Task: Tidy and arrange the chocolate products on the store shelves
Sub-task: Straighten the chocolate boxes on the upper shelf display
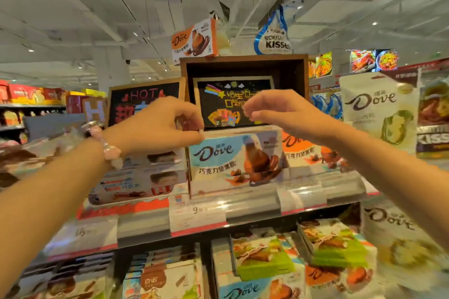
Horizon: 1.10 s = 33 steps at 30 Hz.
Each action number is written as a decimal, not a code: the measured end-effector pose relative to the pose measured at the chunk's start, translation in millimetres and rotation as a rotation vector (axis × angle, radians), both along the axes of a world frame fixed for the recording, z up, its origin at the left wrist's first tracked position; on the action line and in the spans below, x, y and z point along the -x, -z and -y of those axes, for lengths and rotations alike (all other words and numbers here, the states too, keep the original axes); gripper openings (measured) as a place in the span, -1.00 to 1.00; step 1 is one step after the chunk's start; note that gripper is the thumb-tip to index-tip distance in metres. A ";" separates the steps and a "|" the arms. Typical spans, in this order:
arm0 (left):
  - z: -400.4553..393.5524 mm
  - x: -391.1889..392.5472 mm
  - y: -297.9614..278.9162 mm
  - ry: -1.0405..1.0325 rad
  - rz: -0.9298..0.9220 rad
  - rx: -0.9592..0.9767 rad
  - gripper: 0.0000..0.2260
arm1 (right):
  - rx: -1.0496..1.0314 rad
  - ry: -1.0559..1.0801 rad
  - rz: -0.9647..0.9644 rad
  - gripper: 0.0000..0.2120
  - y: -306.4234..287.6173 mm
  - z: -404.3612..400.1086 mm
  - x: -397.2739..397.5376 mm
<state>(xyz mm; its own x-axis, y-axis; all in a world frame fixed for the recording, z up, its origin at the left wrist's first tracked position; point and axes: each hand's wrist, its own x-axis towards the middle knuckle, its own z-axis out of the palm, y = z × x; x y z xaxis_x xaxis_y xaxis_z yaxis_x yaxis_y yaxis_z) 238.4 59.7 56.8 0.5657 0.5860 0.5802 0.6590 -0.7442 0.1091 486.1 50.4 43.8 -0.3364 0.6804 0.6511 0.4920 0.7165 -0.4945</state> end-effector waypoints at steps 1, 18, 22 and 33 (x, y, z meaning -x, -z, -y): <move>-2.1 -14.2 1.1 0.009 -0.010 -0.007 -0.90 | 0.003 0.021 0.001 -0.84 -0.7 0.2 -14.5; -18.2 -103.2 6.9 -0.386 -0.223 0.047 -0.54 | -0.097 0.353 0.627 -0.50 11.7 -36.2 -122.4; -21.8 -103.7 6.4 -0.399 -0.234 0.023 -0.59 | -0.122 0.374 0.665 -0.50 10.0 -39.5 -120.3; -21.8 -86.8 -8.4 -0.254 -0.160 0.052 -0.73 | -0.078 0.396 0.640 -0.61 6.4 -38.7 -113.6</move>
<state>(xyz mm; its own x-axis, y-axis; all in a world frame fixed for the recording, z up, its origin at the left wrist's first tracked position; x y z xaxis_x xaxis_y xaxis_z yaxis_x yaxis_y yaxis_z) 325.2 81.5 65.2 0.4790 0.7471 0.4609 0.8353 -0.5493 0.0223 599.8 89.1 37.4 -0.4050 0.7889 0.4622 0.8939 0.4479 0.0187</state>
